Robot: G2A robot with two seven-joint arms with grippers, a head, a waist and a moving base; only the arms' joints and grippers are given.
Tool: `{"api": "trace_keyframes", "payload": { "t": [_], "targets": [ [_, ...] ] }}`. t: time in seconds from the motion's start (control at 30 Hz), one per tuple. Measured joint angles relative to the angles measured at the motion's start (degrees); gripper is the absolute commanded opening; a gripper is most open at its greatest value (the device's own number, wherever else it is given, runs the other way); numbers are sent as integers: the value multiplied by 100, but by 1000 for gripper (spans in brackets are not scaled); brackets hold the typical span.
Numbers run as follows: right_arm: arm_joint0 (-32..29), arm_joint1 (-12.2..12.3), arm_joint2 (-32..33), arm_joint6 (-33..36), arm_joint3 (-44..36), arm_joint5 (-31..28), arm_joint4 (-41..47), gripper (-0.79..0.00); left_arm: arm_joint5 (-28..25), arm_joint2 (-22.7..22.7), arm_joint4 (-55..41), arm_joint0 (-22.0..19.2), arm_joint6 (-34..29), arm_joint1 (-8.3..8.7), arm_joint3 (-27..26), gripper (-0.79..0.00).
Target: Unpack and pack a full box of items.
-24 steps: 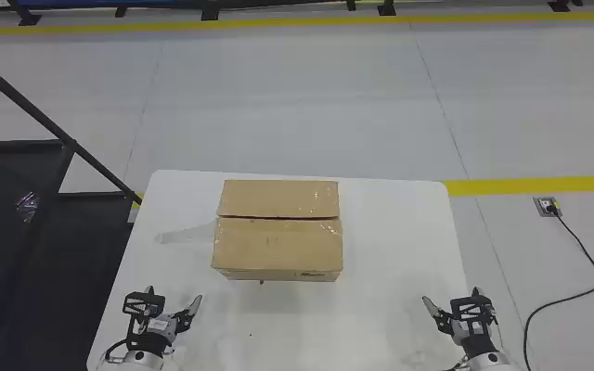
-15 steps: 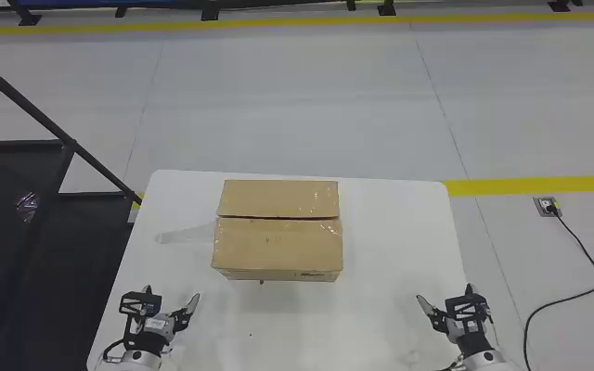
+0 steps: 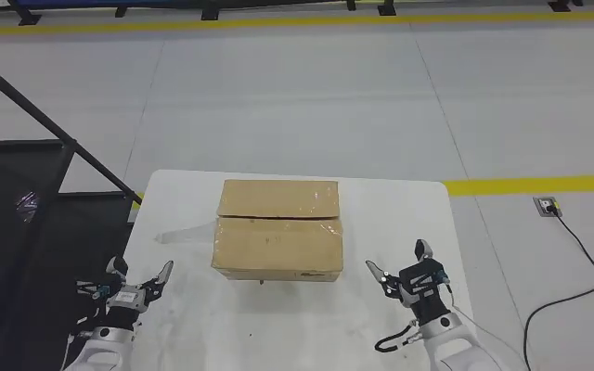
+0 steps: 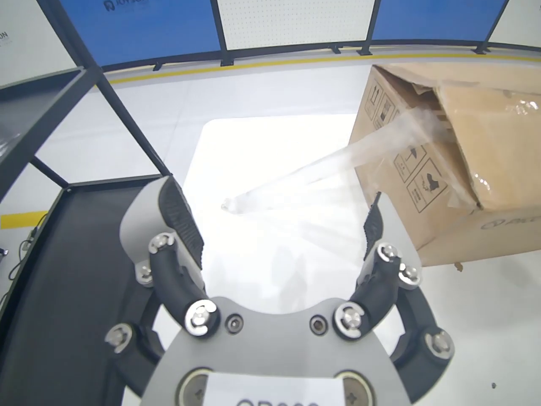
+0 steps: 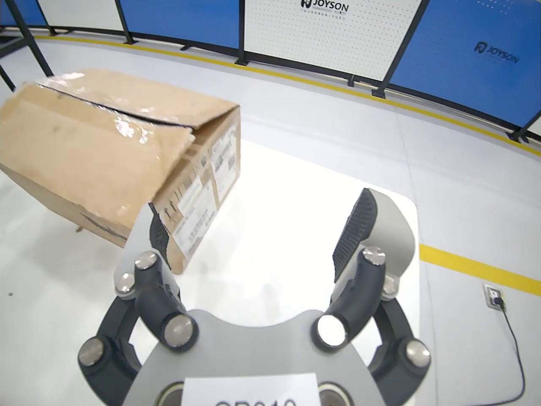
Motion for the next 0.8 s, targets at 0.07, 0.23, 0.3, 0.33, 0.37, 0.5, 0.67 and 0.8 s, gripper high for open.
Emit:
{"api": "trace_keyframes", "payload": {
  "t": [0.07,0.23,0.3,0.33,0.37,0.5,0.67,0.8],
  "targets": [
    [83,-8,-86,45,-7,-82,13,0,-38,0,6,-11,-6,2,11,0],
    [73,-6,-72,39,-7,-87,4,0,-23,0,7,-6,-9,2,8,0],
    [73,-6,-72,39,-6,-87,4,0,-23,0,7,-7,-9,2,7,0],
    [73,-6,-72,39,-6,-86,4,0,-23,0,7,-6,-9,2,7,0],
    [73,-6,-72,38,-7,-87,5,0,-23,1,7,-7,-9,2,8,0],
    [177,-13,-12,-82,206,-662,668,0,47,209,-178,-316,-46,-35,244,0],
    [547,-10,22,-244,661,-2010,1992,0,51,588,-114,-849,109,-82,822,0],
    [737,10,100,-242,1081,-2908,2723,0,-165,856,-141,-1229,192,-115,1280,0]
  ]
}}
